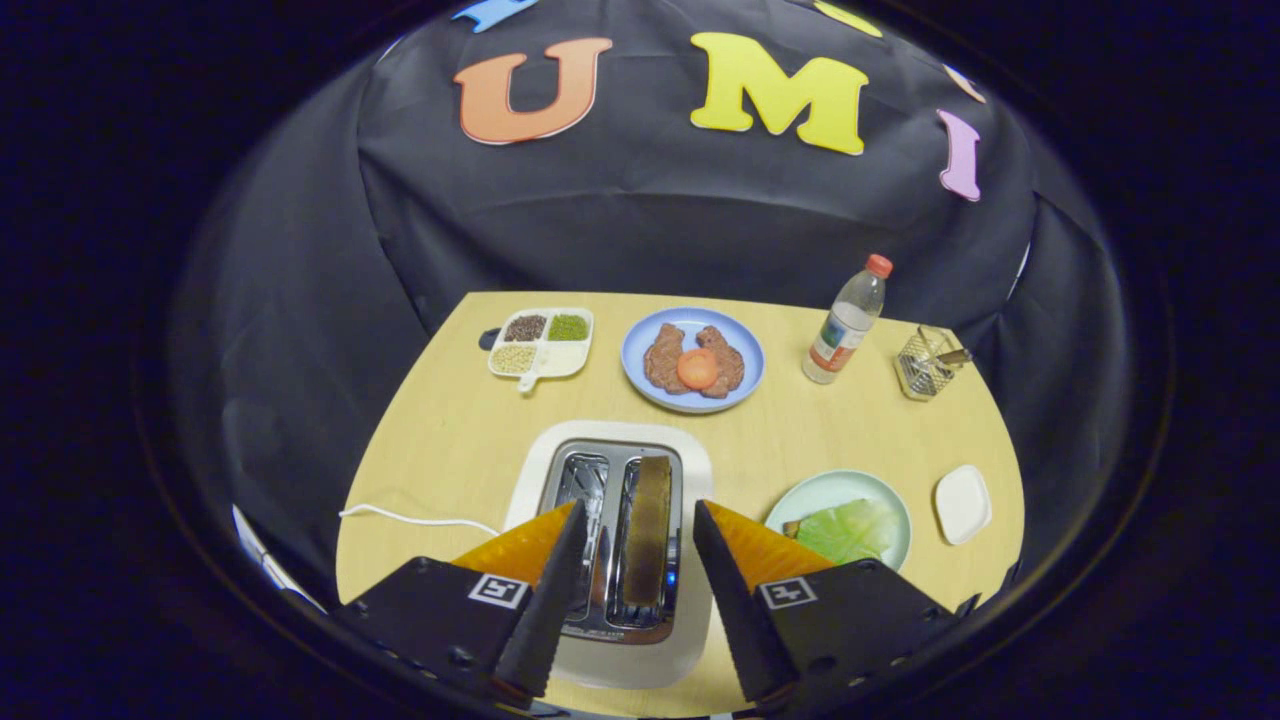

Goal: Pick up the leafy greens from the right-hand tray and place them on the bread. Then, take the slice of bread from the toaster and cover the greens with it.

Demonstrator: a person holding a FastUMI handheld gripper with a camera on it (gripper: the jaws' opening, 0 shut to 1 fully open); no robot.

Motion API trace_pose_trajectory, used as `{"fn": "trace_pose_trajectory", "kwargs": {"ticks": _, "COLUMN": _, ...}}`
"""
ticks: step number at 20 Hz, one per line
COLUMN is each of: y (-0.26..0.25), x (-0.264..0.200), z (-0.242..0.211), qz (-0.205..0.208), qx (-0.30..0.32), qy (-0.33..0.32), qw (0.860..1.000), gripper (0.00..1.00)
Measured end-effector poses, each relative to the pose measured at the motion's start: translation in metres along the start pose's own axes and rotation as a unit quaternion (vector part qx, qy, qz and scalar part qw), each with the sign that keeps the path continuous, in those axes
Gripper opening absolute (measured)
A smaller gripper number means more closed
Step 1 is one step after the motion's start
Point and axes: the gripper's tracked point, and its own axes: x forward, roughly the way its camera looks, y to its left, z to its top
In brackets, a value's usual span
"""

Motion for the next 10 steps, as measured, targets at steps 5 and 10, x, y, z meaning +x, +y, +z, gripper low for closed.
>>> {"fn": "trace_pose_trajectory", "kwargs": {"ticks": 5, "y": -0.003, "x": 0.007, "z": -0.006, "qz": -0.009, "qx": 0.009, "qy": 0.026, "qw": 1.0, "gripper": 0.19}}
{"fn": "trace_pose_trajectory", "kwargs": {"ticks": 10, "y": -0.004, "x": -0.007, "z": 0.005, "qz": 0.004, "qx": -0.004, "qy": 0.013, "qw": 1.0, "gripper": 0.12}}
